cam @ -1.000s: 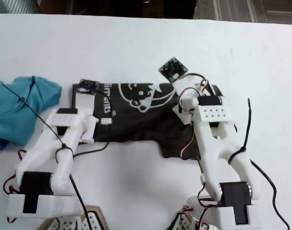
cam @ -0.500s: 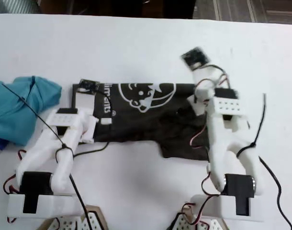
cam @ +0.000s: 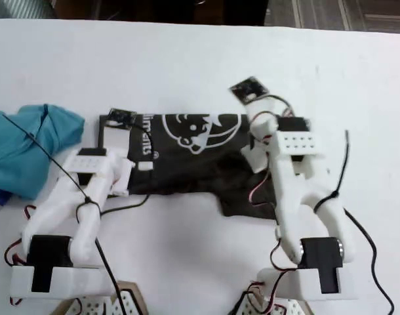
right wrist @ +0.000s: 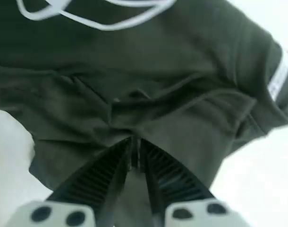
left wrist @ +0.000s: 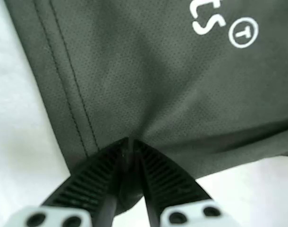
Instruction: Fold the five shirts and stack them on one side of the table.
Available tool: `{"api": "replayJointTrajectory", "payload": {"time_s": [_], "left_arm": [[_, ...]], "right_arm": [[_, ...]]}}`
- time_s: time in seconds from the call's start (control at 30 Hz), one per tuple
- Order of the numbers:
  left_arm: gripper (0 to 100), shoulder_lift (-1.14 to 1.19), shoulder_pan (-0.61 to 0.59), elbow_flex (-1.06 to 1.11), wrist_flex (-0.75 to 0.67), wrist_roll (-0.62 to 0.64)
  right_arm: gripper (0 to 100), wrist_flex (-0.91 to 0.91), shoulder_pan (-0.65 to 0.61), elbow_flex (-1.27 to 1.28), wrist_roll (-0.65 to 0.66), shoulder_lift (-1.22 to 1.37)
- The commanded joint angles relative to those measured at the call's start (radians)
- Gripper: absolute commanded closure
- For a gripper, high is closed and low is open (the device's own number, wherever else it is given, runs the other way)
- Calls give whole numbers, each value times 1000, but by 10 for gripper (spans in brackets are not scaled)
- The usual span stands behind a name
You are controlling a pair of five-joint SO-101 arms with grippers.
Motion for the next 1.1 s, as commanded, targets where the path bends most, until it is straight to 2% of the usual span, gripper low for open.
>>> {"api": "replayJointTrajectory", "payload": {"time_s": [0.0,0.23,0.4,0.5,0.7,0.87,1.07], "left_arm": [[974,-11,-18,2,-18,6],[974,-11,-18,2,-18,8],[974,-11,-18,2,-18,8],[974,-11,-18,2,-18,8],[974,-11,-18,2,-20,8],[974,-11,-18,2,-20,8],[974,-11,-18,2,-20,8]], "right_arm": [[978,-93,-44,8,-6,27],[978,-255,-10,8,-18,94],[978,-320,62,6,-173,93],[978,-309,117,6,-203,91],[978,-151,222,6,-203,-10],[978,-71,182,15,-118,-45],[978,-133,108,26,-110,25]]}}
